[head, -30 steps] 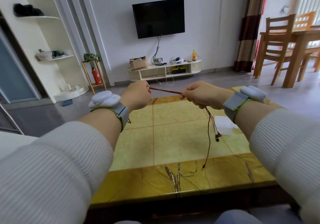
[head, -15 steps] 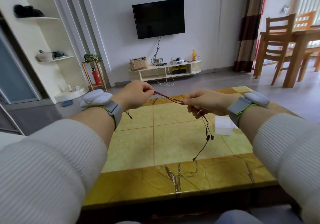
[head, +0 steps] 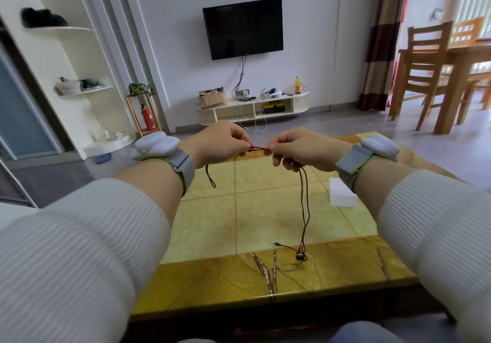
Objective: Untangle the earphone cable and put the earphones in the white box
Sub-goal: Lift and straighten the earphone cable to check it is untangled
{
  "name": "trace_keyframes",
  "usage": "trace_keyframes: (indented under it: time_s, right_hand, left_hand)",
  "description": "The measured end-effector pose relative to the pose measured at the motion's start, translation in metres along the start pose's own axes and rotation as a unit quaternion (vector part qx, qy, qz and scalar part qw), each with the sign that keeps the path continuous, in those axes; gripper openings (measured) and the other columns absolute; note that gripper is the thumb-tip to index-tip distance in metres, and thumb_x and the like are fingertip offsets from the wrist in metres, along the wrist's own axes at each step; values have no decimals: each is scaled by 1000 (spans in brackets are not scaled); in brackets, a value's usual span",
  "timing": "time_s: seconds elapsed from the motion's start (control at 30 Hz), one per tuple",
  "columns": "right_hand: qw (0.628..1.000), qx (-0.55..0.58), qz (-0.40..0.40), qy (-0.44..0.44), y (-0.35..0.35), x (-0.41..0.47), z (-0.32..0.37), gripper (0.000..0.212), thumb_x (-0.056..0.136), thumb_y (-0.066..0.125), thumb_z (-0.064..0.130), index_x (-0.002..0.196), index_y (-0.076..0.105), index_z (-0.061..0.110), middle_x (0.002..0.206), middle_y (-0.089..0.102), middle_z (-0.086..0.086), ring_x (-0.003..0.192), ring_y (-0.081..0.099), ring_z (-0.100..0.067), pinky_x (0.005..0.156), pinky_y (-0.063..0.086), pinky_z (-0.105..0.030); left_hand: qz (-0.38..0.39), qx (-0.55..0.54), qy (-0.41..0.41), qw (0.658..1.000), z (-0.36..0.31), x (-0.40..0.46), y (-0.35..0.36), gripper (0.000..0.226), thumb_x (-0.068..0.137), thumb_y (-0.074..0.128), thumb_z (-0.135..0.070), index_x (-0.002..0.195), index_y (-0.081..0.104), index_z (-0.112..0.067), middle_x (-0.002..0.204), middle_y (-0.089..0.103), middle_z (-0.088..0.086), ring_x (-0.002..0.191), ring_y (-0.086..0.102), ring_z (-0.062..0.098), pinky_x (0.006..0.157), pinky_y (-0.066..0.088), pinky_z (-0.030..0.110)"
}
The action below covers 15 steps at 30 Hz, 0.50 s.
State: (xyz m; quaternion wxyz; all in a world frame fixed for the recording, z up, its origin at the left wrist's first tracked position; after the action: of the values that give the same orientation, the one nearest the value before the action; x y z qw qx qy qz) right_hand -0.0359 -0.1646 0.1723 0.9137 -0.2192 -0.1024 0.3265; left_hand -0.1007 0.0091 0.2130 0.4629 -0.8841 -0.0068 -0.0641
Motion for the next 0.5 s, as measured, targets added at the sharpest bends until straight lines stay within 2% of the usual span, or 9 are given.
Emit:
trace_keyframes:
  time_s: [0.13, 0.23, 0.3, 0.4, 0.5]
  right_hand:
    - [1000, -5, 4, -17, 5, 0, 7, 21, 96, 60, 27, 102, 68, 9, 77, 66, -3, 56, 54, -10, 54, 44, -25]
    - [999, -17, -2, -27, 6, 2, 11, 15, 96, 60, 25, 96, 68, 12, 72, 64, -2, 52, 49, -11, 50, 42, -24]
    - [1000, -17, -5, -21, 3, 2, 10, 16, 97, 58, 25, 96, 67, 11, 69, 61, -2, 51, 45, -11, 48, 39, -23]
    - [1000, -24, -12, -12, 0, 1, 6, 20, 97, 58, 24, 99, 66, 7, 67, 56, -1, 52, 42, -11, 50, 37, -23]
    - [999, -30, -17, -13, -1, 0, 4, 21, 97, 58, 25, 100, 67, 6, 68, 54, -1, 54, 42, -11, 51, 37, -23]
  left_hand:
    - [-4, -7, 8, 1000, -3, 1, 3, 13, 95, 60, -24, 92, 71, -18, 75, 72, -3, 61, 56, 6, 63, 46, 24]
    - [-10, -1, 17, 1000, -3, 2, 3, 13, 94, 62, -30, 92, 71, -20, 75, 73, -4, 60, 58, 0, 62, 45, 21]
    - [-13, 0, 16, 1000, -1, 2, 2, 16, 94, 62, -32, 93, 71, -20, 77, 74, -2, 67, 60, 6, 65, 49, 25]
    - [-11, 10, 11, 1000, 4, 2, -2, 20, 95, 60, -36, 91, 73, -21, 79, 74, -2, 76, 59, 19, 78, 54, 39]
    - [-5, 11, 6, 1000, 6, 1, -2, 23, 95, 59, -36, 92, 74, -19, 81, 73, -1, 76, 57, 20, 77, 53, 38]
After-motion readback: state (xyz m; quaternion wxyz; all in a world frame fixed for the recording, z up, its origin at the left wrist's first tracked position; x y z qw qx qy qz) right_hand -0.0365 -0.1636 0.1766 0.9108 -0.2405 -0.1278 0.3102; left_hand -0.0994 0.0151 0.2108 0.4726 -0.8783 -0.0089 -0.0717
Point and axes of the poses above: each hand's wrist, its own x-axis towards the middle knuckle, its own y-axis out of the palm, z = x × y, the point moved 3 cm from there along x, towards the middle knuckle
